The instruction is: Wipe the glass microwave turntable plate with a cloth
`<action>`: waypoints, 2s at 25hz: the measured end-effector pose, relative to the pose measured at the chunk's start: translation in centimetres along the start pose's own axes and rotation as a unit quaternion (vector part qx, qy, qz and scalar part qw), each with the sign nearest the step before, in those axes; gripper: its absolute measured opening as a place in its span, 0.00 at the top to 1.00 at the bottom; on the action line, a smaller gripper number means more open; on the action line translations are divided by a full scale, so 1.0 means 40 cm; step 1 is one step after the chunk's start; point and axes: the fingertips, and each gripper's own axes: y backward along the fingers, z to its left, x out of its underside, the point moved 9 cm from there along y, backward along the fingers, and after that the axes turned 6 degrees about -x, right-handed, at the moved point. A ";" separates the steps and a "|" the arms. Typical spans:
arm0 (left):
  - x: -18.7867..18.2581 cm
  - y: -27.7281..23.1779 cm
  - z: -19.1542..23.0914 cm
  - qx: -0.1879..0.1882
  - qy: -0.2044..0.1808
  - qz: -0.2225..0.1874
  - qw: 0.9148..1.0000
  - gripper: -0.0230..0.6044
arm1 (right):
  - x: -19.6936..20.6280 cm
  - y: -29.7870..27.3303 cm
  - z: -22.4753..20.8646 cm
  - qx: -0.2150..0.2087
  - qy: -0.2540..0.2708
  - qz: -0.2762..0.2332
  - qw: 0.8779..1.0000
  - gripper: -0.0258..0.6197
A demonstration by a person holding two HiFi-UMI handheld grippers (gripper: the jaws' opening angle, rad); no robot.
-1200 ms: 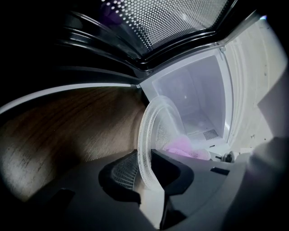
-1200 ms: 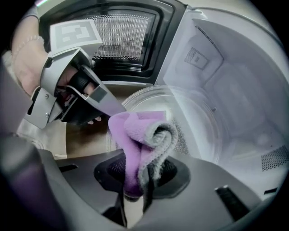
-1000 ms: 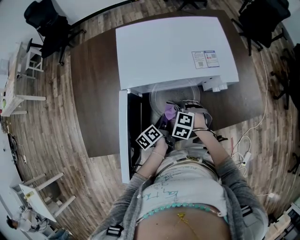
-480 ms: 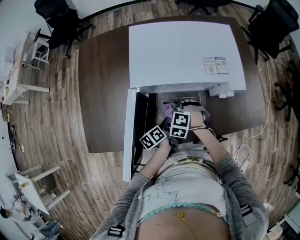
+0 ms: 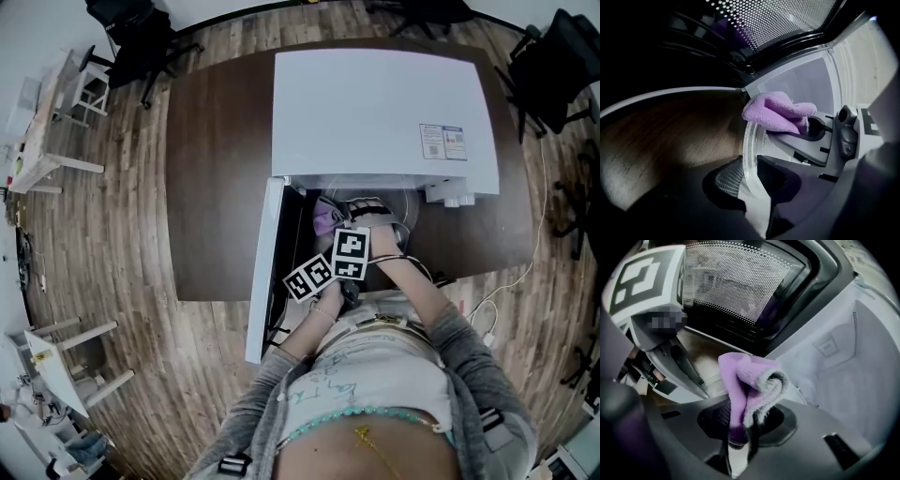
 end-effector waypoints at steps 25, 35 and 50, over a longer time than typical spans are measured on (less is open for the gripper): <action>0.000 -0.002 -0.004 0.000 0.003 -0.005 1.000 0.82 | 0.022 -0.004 -0.121 0.043 -0.047 -0.030 0.997 0.79; 0.000 0.001 -0.004 0.000 0.003 -0.004 1.000 0.82 | 0.075 0.007 -0.178 0.073 -0.091 -0.020 0.993 0.79; -0.001 0.002 -0.002 0.000 0.003 -0.005 1.000 0.82 | 0.186 0.030 -0.198 0.109 -0.172 0.003 0.979 0.79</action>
